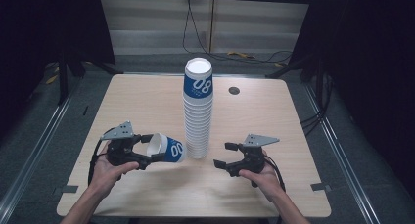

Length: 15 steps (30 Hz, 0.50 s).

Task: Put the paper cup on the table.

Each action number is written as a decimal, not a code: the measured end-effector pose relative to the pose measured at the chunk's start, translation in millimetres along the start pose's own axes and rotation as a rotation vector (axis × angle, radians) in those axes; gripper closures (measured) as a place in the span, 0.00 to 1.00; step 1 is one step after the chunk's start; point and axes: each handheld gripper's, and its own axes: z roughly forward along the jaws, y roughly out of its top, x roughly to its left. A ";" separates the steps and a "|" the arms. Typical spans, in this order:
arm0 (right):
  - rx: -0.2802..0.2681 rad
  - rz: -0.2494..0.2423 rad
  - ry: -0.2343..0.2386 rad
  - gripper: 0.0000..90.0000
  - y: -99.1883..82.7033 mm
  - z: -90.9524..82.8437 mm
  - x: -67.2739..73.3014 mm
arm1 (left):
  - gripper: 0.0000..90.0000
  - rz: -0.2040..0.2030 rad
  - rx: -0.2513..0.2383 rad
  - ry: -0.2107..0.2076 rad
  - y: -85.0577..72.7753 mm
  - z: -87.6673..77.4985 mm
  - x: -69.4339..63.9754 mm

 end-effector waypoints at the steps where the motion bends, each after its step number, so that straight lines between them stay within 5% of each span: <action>1: 0.002 0.006 -0.007 0.15 -0.3 0.5 -1.1 | 0.22 0.002 0.006 0.021 0.3 -0.1 0.3; 7: -0.003 0.022 -0.041 0.15 -0.2 -1.2 -4.6 | 0.21 0.001 0.044 0.152 2.8 -6.2 5.1; 15: -0.003 0.041 -0.038 0.15 -2.2 -3.4 -12.5 | 0.21 -0.054 0.093 0.223 12.5 -16.9 23.6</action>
